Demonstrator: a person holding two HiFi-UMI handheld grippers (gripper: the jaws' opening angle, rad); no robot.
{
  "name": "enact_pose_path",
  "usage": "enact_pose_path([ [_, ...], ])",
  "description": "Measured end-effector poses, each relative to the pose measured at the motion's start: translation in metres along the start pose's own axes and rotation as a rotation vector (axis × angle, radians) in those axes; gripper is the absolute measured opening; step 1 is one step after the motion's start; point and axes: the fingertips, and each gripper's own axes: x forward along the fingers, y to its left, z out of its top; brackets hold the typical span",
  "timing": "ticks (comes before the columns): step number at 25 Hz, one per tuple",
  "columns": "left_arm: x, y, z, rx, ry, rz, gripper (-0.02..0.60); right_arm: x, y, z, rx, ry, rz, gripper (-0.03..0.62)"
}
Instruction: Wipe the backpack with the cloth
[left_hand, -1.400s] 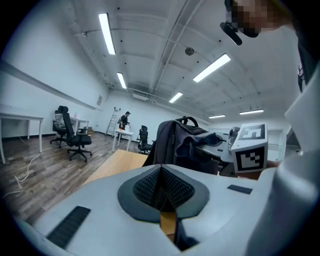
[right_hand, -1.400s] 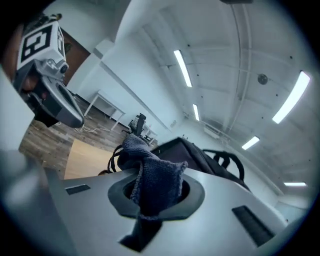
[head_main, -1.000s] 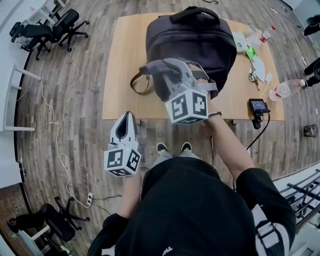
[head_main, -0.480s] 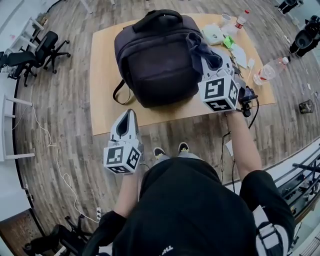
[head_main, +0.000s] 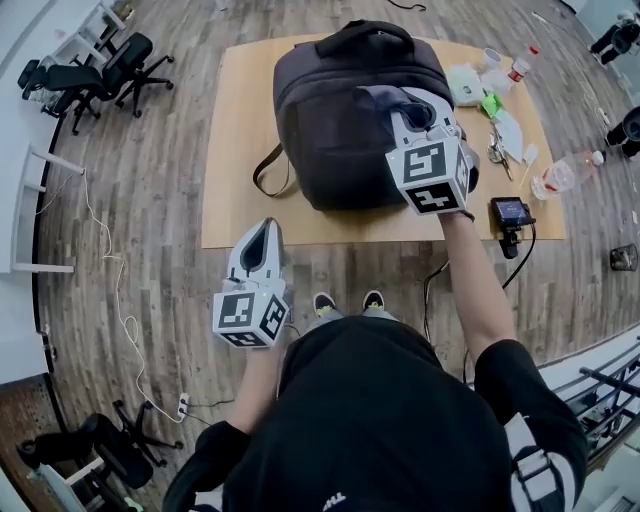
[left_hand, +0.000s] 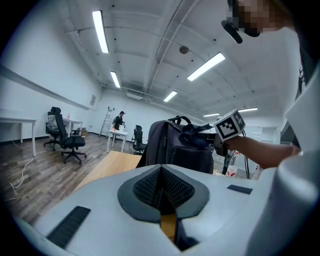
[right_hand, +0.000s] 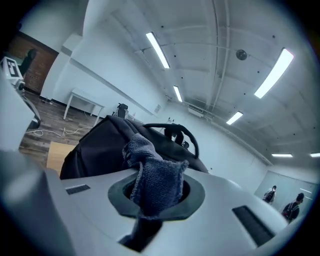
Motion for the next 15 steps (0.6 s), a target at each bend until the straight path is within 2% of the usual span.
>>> enact_pose_path([
  [5, -0.036, 0.034, 0.002, -0.018, -0.022, 0.123, 0.017, 0.032, 0.070, 0.061, -0.081, -0.087, 0.117, 0.040],
  [9, -0.058, 0.060, -0.002, -0.040, -0.021, 0.188, 0.017, 0.035, 0.094, 0.085, -0.144, -0.119, 0.130, 0.040],
  [12, -0.054, 0.060, -0.006, -0.051, -0.011, 0.181, 0.017, 0.018, 0.118, 0.071, -0.196, -0.120, 0.225, 0.040],
  [15, -0.033, 0.046, -0.006, -0.043, -0.002, 0.131, 0.017, -0.011, 0.152, 0.049, -0.337, -0.108, 0.297, 0.040],
])
